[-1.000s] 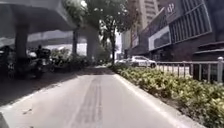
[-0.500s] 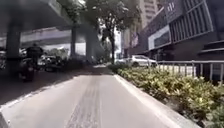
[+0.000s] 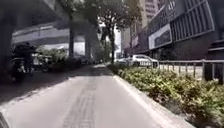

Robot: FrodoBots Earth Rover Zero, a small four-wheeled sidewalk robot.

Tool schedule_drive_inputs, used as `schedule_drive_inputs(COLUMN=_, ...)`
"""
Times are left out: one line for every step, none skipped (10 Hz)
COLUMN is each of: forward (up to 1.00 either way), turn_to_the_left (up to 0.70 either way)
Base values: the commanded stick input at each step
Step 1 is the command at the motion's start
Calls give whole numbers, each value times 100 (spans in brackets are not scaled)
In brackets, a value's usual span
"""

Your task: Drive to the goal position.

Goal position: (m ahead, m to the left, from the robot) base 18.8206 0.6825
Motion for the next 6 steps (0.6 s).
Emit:
schedule_drive_inputs(forward=70, turn_to_the_left=14)
schedule_drive_inputs(forward=70, turn_to_the_left=14)
schedule_drive_inputs(forward=70, turn_to_the_left=14)
schedule_drive_inputs(forward=70, turn_to_the_left=14)
schedule_drive_inputs(forward=70, turn_to_the_left=14)
schedule_drive_inputs(forward=70, turn_to_the_left=14)
